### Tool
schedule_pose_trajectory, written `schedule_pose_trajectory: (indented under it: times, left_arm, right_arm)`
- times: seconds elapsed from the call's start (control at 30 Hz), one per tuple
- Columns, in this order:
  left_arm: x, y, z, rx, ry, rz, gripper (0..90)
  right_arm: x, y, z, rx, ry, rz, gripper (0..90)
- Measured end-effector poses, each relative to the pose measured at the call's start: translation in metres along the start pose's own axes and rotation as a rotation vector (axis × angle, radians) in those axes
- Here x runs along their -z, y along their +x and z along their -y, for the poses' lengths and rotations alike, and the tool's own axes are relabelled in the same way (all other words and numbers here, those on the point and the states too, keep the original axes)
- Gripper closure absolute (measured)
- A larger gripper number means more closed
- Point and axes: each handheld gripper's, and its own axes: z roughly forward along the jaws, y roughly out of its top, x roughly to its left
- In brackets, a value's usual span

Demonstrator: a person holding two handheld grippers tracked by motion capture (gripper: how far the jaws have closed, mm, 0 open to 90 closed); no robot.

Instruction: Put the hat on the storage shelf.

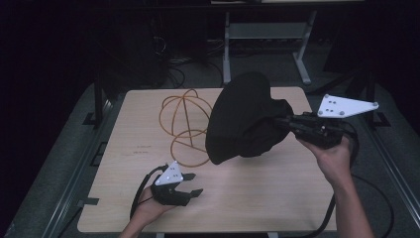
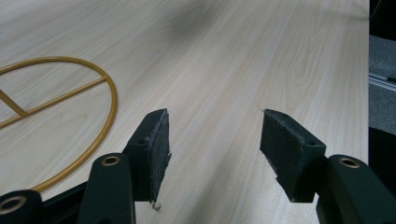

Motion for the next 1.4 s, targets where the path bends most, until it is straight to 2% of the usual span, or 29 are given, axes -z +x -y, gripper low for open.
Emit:
schedule_pose_trajectory:
  times: [0.17, 0.5, 0.9, 1.1, 1.4]
  left_arm:
    - [-0.001, 0.0, 0.001, 0.011, 0.004, 0.004, 41.1]
    - [-0.003, 0.001, 0.002, 0.005, 0.006, 0.004, 40.4]
    - [-0.004, -0.001, 0.002, -0.005, 0.003, 0.0, 39.5]
    - [-0.005, -0.002, 0.003, -0.014, 0.01, -0.005, 38.9]
    - [-0.008, -0.003, 0.004, -0.013, 0.011, 0.001, 38.8]
  right_arm:
    - [-0.008, 0.0, -0.008, 0.012, -0.002, -0.006, 87.0]
    - [-0.018, 0.0, -0.026, 0.028, 0.001, -0.02, 86.9]
    - [-0.046, -0.003, -0.046, 0.042, 0.013, -0.045, 86.9]
    - [-0.062, -0.002, -0.056, 0.031, 0.009, -0.064, 86.9]
    - [-0.075, -0.003, -0.065, 0.037, 0.007, -0.072, 86.8]
